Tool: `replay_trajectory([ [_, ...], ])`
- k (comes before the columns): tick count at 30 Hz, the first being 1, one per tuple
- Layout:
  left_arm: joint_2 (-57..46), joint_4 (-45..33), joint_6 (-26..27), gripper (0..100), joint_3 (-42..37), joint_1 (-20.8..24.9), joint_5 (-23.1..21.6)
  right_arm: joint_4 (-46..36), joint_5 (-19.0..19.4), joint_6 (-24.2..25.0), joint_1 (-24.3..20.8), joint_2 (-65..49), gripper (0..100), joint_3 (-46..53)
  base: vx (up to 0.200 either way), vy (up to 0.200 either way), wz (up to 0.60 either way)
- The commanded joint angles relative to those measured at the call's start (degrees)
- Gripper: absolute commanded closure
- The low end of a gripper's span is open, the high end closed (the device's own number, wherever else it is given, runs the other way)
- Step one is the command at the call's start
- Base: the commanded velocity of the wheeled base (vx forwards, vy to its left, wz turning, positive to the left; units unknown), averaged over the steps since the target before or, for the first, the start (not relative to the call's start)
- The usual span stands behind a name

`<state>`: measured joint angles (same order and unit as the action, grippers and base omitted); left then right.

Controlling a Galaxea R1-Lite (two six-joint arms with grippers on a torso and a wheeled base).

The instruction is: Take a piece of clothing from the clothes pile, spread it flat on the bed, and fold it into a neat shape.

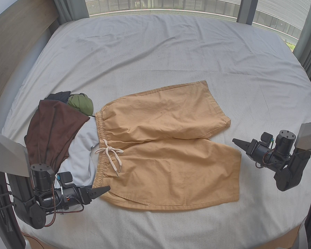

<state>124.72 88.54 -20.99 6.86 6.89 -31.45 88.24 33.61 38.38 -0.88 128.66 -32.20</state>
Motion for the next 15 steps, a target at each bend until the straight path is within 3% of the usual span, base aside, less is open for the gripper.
replay_trajectory([
  [1,0.0,0.0,0.0,0,0.0,0.0,0.0,-0.1,0.1,-3.8,1.3,-0.3,0,3.7,0.000,0.000,0.00],
  [6,0.9,0.0,0.0,0,-0.2,-0.3,0.1,-0.1,0.3,-11.7,2.4,0.0,0,7.8,0.000,0.000,0.00],
  [15,1.8,0.0,-0.5,0,-0.8,-0.6,0.3,0.0,0.1,-12.8,1.8,-0.2,0,8.6,0.000,0.000,0.00],
])
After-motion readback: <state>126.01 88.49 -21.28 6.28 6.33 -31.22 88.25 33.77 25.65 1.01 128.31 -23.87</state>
